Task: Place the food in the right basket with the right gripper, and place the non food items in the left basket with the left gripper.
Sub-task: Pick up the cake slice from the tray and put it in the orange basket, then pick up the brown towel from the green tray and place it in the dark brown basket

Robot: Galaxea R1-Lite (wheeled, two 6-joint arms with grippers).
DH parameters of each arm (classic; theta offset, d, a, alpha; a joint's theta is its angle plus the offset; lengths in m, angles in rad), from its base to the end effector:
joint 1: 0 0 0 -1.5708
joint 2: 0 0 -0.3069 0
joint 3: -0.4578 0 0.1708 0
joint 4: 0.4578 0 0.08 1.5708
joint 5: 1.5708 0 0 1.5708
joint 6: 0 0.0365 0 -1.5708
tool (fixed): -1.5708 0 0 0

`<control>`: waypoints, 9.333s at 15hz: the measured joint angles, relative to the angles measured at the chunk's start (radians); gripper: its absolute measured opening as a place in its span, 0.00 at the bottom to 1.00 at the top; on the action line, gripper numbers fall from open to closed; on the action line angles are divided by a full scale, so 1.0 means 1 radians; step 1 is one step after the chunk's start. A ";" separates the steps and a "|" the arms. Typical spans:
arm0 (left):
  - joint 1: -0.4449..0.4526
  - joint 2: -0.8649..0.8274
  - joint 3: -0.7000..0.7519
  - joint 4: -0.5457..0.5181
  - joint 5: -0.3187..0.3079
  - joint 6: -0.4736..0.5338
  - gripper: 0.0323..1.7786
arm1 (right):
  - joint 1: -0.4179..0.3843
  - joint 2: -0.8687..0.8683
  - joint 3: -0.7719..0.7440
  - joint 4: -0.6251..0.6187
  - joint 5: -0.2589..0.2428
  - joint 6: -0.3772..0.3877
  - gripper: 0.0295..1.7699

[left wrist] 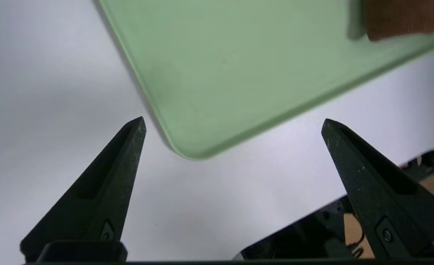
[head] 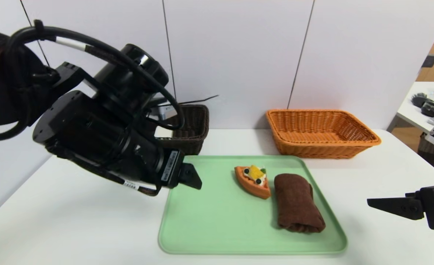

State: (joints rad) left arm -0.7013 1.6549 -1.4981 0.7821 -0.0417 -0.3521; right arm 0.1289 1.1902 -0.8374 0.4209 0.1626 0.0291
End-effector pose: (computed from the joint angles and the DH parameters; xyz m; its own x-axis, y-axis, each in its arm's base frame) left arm 0.1959 -0.1674 0.2625 0.4240 -0.4126 -0.8062 0.4102 0.8811 -0.2353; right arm 0.1369 0.0237 0.2218 0.6792 0.2513 -0.6896 -0.2214 0.9659 0.1339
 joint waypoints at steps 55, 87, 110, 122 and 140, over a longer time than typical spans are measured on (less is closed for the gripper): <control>-0.012 -0.168 0.307 -0.196 -0.083 0.233 0.95 | 0.592 0.893 -0.649 0.000 -0.450 0.406 0.96; -0.015 -0.178 0.304 -0.200 -0.086 0.238 0.95 | 0.225 0.720 -0.785 -0.225 -0.463 0.314 0.48; -0.015 -0.145 0.310 -0.233 -0.087 0.234 0.95 | 0.024 1.028 -0.877 -0.304 -0.453 0.137 0.48; -0.015 -0.156 0.309 -0.230 -0.087 0.234 0.95 | 0.024 1.023 -0.881 -0.305 -0.452 0.135 0.84; -0.080 -0.193 0.321 -0.291 -0.083 0.233 0.95 | 0.010 0.574 -0.686 -0.039 -0.414 0.160 0.95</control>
State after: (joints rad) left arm -0.7817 1.4619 -1.1770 0.4911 -0.1251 -0.1196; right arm 0.1385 1.7645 -1.5236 0.3815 -0.2519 0.1894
